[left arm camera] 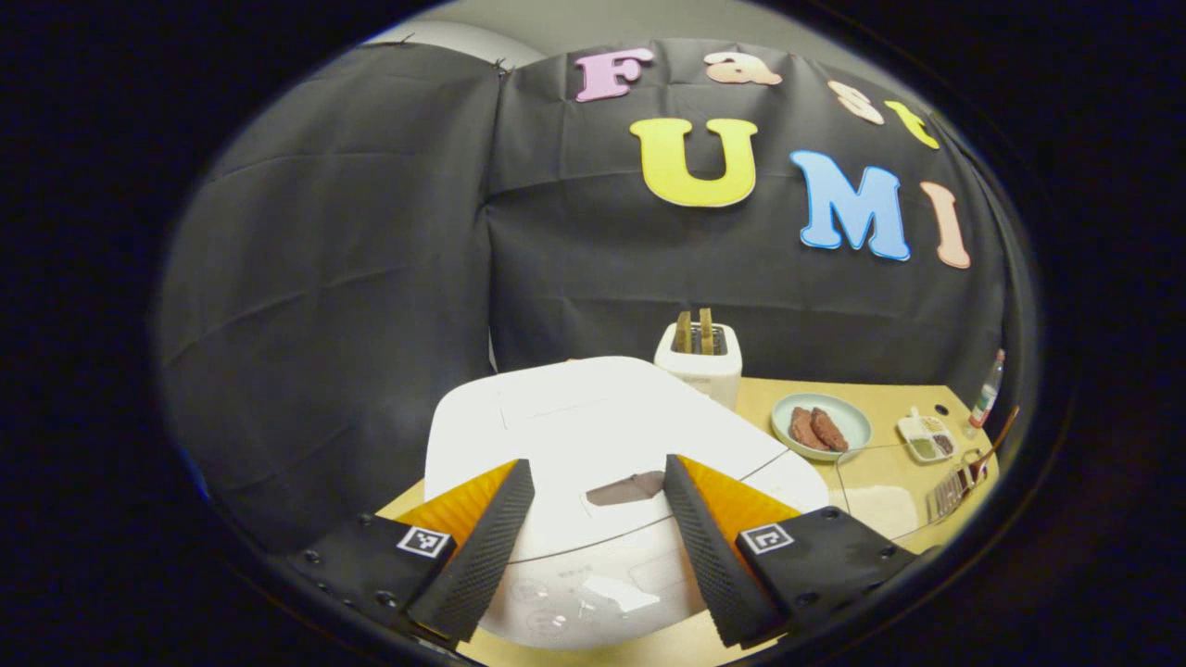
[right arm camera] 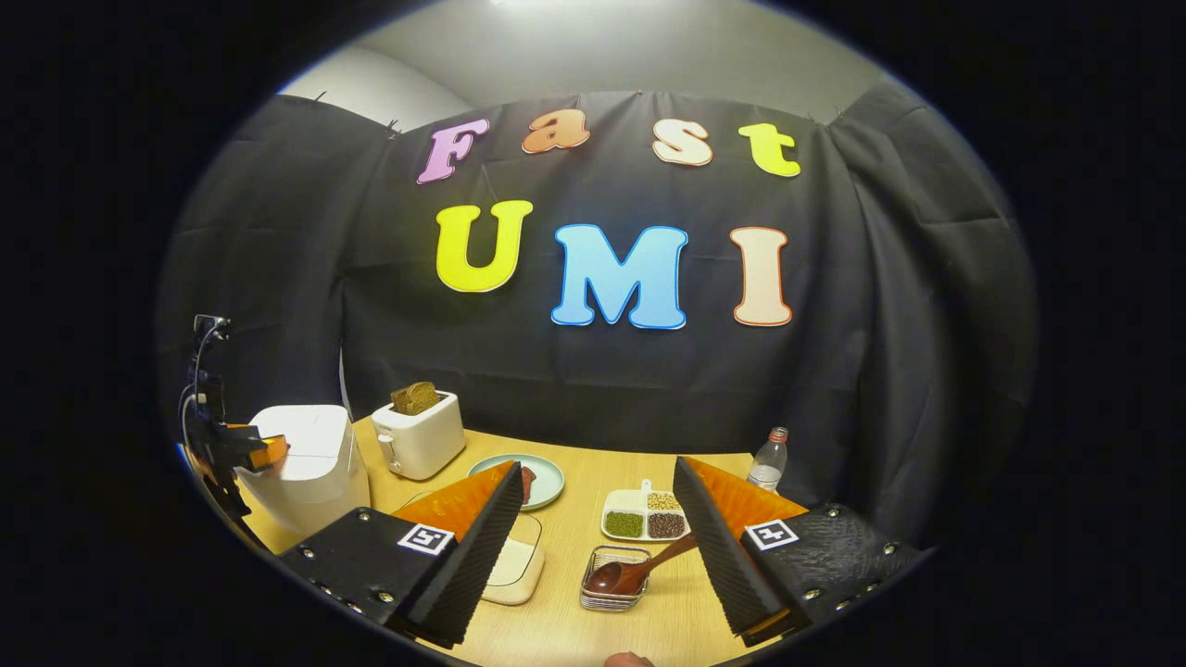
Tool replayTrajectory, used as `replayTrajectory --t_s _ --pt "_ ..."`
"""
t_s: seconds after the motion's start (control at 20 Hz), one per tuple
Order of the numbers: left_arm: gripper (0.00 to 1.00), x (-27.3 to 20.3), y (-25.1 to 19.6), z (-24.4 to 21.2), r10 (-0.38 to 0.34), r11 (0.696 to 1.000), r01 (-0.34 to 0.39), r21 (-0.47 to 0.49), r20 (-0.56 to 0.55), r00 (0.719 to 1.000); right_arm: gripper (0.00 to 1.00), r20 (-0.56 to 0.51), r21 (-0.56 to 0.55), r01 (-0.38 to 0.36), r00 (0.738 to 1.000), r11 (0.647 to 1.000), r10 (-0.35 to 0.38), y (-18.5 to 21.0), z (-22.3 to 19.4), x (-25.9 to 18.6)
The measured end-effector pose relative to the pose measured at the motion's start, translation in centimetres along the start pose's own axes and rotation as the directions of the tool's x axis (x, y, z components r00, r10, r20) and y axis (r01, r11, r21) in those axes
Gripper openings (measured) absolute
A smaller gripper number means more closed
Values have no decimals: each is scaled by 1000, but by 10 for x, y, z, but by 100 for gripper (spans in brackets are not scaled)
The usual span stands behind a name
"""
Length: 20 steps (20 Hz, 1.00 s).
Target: Close the left gripper, press the button to open the rice cooker; take a wooden spoon from the chopstick holder with the right hand, scoop a spoonful of rice and pour it into the rice cooker, then put the wooden spoon back into the chopstick holder.
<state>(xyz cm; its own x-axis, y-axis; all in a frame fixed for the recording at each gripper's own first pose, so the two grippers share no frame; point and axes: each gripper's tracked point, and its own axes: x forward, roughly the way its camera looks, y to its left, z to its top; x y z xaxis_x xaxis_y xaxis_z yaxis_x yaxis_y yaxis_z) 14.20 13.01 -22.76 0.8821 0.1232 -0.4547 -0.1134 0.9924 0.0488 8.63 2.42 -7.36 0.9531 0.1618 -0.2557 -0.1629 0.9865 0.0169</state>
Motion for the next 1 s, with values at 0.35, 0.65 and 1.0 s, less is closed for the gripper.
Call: replayTrajectory --t_s 0.35,0.65,1.0 --pt "97 -11 -4 19 -65 997 63 35 67 996 98 11 17 21 1000 1000 -21 18 10 -9" --pt "97 -40 -16 73 -148 988 137 65 215 965 98 81 -23 95 992 995 -93 30 39 -32" --pt "96 -132 -75 150 -193 981 182 65 373 908 95 149 9 130 980 991 -130 9 66 -56"
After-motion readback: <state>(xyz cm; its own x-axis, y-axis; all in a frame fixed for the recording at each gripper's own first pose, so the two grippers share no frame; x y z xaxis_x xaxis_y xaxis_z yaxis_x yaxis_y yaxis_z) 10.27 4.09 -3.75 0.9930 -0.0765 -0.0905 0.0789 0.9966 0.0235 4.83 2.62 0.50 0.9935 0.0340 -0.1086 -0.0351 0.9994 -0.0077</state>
